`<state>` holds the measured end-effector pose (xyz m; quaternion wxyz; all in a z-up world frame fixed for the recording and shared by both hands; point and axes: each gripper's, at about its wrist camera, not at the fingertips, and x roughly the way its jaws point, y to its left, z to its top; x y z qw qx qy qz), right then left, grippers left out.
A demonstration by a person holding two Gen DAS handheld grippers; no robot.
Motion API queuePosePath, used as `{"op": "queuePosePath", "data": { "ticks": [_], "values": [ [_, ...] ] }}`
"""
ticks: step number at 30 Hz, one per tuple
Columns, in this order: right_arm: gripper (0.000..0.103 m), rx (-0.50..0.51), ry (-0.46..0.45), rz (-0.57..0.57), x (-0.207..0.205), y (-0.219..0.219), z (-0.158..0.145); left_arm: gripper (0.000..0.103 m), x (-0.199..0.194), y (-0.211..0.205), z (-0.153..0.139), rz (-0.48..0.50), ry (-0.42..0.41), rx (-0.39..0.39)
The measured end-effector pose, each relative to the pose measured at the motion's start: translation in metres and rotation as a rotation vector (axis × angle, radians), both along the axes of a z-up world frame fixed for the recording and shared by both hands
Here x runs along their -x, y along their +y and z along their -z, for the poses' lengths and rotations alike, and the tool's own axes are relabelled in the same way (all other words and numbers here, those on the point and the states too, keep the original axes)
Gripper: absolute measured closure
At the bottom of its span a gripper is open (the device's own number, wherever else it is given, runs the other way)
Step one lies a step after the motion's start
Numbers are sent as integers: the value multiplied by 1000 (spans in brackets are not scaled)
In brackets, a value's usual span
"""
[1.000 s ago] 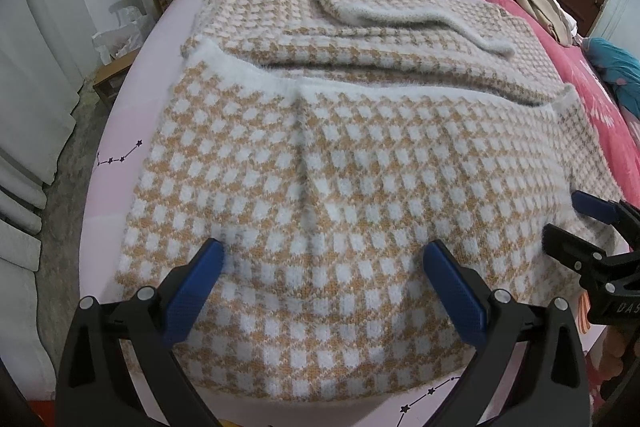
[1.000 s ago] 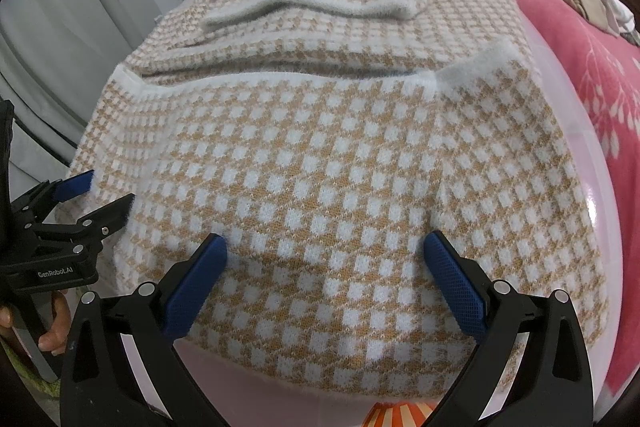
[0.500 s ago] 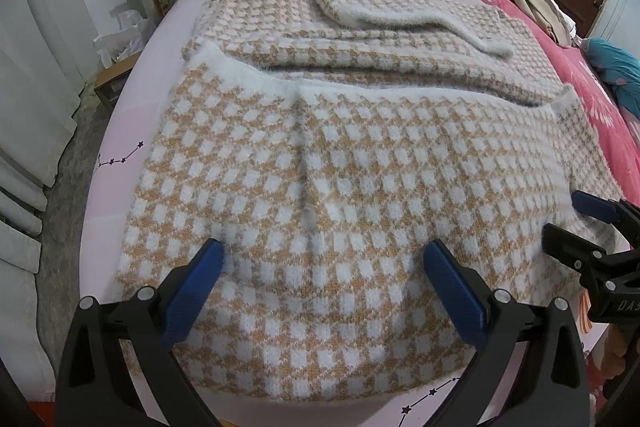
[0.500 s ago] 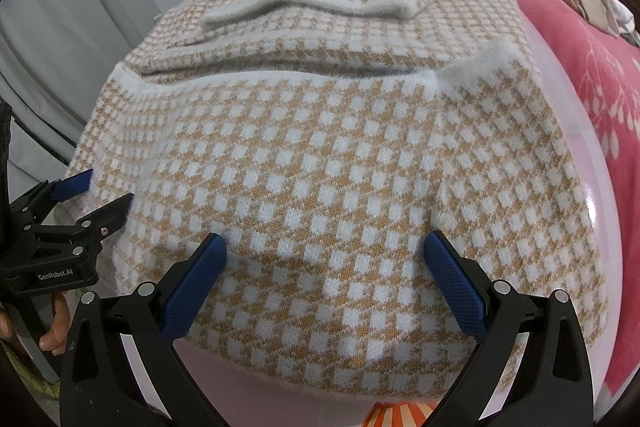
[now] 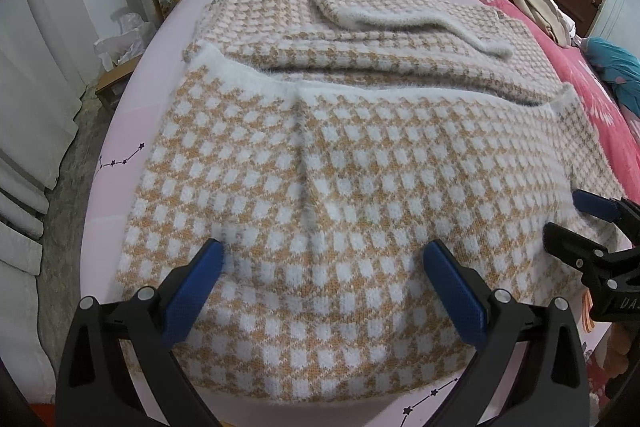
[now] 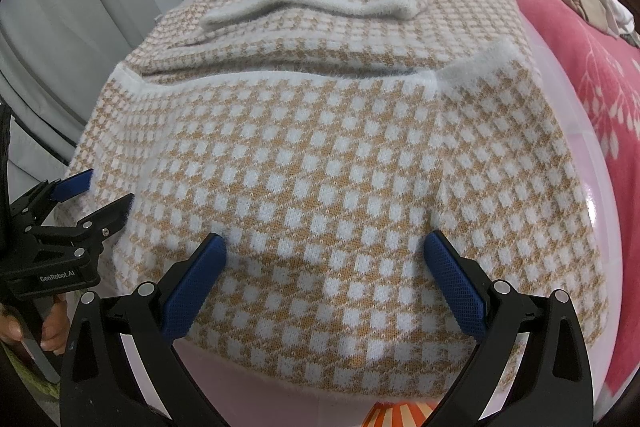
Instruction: Fold large clothes
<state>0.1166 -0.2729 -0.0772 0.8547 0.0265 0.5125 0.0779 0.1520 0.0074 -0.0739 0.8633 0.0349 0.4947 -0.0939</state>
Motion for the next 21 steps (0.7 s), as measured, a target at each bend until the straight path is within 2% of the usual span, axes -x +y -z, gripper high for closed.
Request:
{"op": "queuePosePath", "data": {
  "ticks": [13, 21],
  "values": [
    [8, -6, -3, 2, 1, -3, -1, 4, 0, 1, 1, -5, 1, -1],
    [8, -60, -29, 3, -2, -9, -17, 4, 1, 1, 0, 3, -8, -2]
  ]
}}
